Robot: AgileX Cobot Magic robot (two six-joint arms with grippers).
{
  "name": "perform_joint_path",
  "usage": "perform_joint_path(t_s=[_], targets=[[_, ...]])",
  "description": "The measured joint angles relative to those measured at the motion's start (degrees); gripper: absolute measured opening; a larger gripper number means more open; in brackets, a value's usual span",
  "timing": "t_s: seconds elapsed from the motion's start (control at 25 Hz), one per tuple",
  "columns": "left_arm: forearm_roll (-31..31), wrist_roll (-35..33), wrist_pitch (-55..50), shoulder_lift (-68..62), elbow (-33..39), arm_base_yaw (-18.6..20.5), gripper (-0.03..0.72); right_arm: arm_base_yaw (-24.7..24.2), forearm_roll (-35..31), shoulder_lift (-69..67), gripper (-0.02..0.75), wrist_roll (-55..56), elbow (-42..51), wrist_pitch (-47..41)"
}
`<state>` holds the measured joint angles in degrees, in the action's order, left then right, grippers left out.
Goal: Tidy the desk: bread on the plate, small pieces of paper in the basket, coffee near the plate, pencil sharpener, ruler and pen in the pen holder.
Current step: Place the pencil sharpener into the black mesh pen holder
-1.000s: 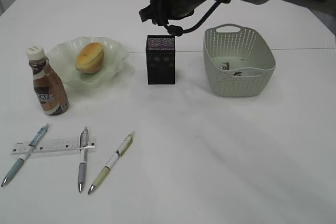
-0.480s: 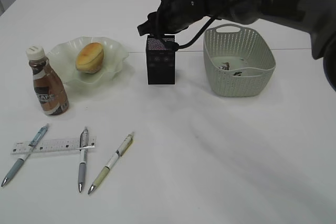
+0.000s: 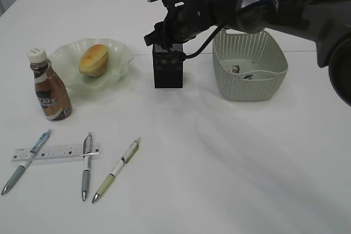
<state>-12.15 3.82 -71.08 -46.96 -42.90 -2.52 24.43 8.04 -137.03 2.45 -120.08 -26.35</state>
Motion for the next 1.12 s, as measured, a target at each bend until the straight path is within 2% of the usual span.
perform_joint_path(t_s=[0.76, 1.12], targets=[[-0.35, 0.00, 0.00, 0.00, 0.00, 0.00, 0.343, 0.00, 0.00, -0.27, 0.365, 0.00, 0.00, 0.77], [-0.91, 0.00, 0.00, 0.00, 0.00, 0.00, 0.342, 0.00, -0.80, -0.27, 0.397, 0.00, 0.00, 0.19]])
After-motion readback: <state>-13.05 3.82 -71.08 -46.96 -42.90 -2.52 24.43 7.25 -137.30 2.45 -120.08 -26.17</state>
